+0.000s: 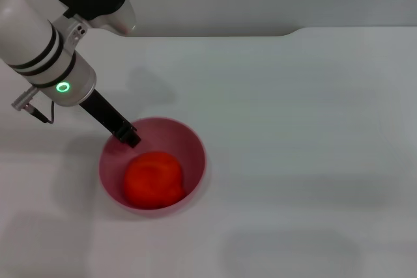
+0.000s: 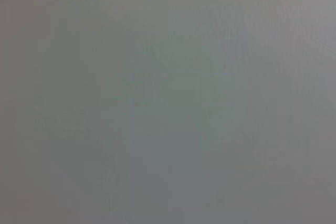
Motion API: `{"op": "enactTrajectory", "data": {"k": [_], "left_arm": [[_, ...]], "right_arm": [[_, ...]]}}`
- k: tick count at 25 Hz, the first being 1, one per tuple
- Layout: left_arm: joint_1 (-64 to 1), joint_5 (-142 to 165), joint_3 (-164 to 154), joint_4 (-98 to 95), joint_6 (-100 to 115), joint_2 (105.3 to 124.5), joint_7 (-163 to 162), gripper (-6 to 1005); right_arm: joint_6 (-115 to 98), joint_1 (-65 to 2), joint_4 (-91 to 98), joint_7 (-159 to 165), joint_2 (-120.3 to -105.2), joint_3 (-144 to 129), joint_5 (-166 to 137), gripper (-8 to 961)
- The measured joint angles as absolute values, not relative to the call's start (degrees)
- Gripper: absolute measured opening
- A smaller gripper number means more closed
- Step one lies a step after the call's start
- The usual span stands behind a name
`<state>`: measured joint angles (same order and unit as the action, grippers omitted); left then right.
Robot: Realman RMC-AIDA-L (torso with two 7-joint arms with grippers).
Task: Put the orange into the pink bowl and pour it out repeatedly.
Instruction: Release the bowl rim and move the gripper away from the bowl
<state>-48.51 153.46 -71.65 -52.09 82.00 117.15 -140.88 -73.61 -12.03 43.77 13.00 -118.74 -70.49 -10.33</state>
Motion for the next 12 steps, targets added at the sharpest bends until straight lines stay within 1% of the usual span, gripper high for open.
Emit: {"op": "enactTrajectory", "data": {"k": [4,9,12], "left_arm": [[-48.53,153.87,-71.95,-52.25,81.99,117.27,-140.94,246],[-48.59,153.89,-72.01,-53.22,82.38,117.27,-141.0,472],[-48.6,153.85,-71.74,-55.8,83.47,117.33,-141.13,584]], "right_arm": [[-73.43,-12.04,43.77,13.01,-118.74,-70.56,-10.29,640],[-73.29,-12.11,43.76,13.01,-118.74,-70.58,-10.27,640],[-73.28,-12.12,43.54,13.01,-118.74,-70.58,-10.05,639]]}}
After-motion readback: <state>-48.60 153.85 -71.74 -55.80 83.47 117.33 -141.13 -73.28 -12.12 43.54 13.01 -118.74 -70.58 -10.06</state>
